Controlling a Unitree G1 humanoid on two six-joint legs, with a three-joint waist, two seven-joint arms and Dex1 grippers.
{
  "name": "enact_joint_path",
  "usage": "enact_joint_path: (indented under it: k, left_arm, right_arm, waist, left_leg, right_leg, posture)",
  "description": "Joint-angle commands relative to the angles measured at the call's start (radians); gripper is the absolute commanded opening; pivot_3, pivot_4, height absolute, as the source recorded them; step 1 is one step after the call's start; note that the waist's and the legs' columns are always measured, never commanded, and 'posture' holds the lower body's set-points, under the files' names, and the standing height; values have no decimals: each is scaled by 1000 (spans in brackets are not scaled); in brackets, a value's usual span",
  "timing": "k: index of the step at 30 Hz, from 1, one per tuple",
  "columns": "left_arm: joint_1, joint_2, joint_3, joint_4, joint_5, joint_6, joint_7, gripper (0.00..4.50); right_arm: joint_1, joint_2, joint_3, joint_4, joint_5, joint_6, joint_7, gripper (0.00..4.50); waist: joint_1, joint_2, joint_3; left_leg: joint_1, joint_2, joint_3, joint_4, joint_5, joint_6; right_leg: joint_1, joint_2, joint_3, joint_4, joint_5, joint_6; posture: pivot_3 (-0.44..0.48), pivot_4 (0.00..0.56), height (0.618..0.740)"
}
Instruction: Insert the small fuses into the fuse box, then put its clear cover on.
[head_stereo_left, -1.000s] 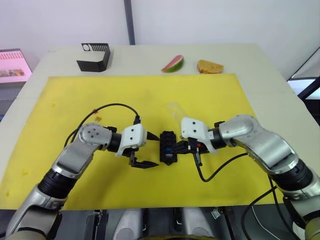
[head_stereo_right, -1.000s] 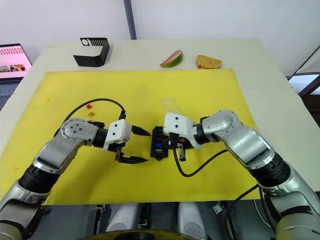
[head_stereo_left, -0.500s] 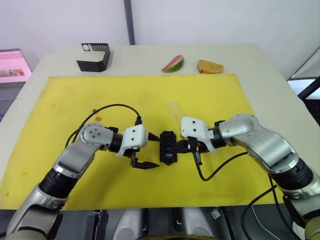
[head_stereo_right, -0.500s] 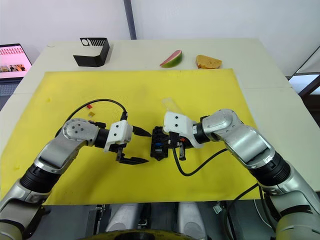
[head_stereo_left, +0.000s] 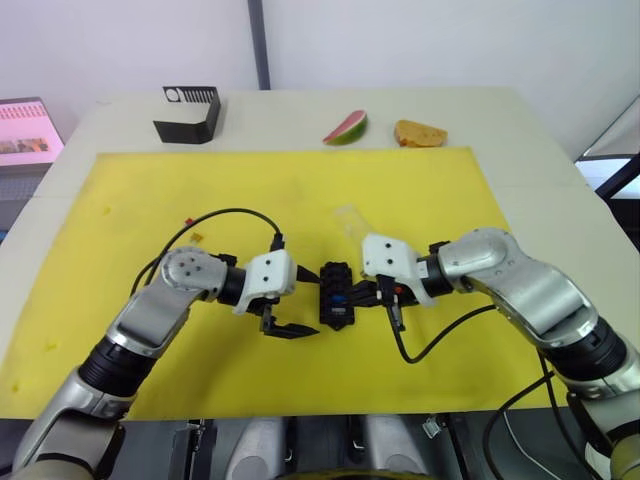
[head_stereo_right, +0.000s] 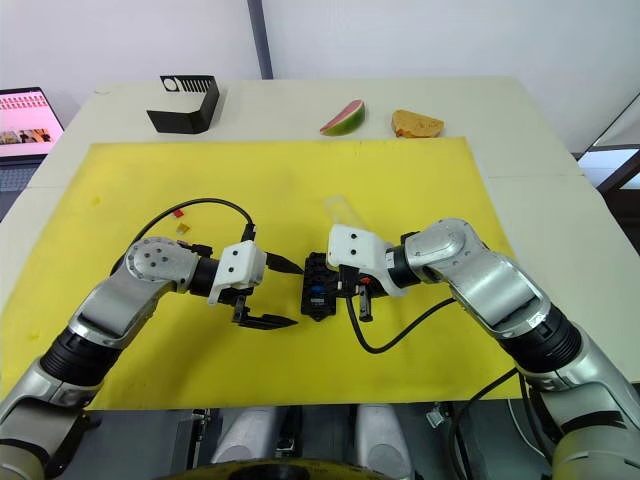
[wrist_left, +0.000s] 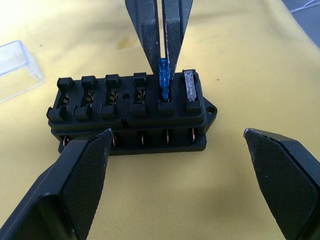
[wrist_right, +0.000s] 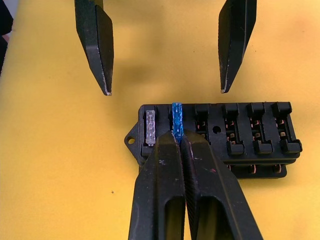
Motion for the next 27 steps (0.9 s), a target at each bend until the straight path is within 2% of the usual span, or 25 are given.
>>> enact_joint_path:
  k: [1, 27]
  left_arm:
    - [-14, -4, 9, -14, 1, -15, 1, 4446]
    - [-12, -9, 8, -11, 11, -22, 2, 4446]
  right_arm:
    - [-2, 4, -3, -8, -5, 0, -6, 0]
    - [-13, -20, 22, -39, -28, -17, 11, 0]
  waist:
    - [0, 0, 0]
    - [1, 0, 0]
  left_leg:
    - [0, 0, 0, 0, 0, 0]
    - [0, 0, 0, 0, 0, -1]
  right_leg:
    - [0, 0, 0, 0, 0, 0]
    - [0, 0, 0, 0, 0, 0]
  posture:
    - [0, 150, 740]
    - [0, 150, 740]
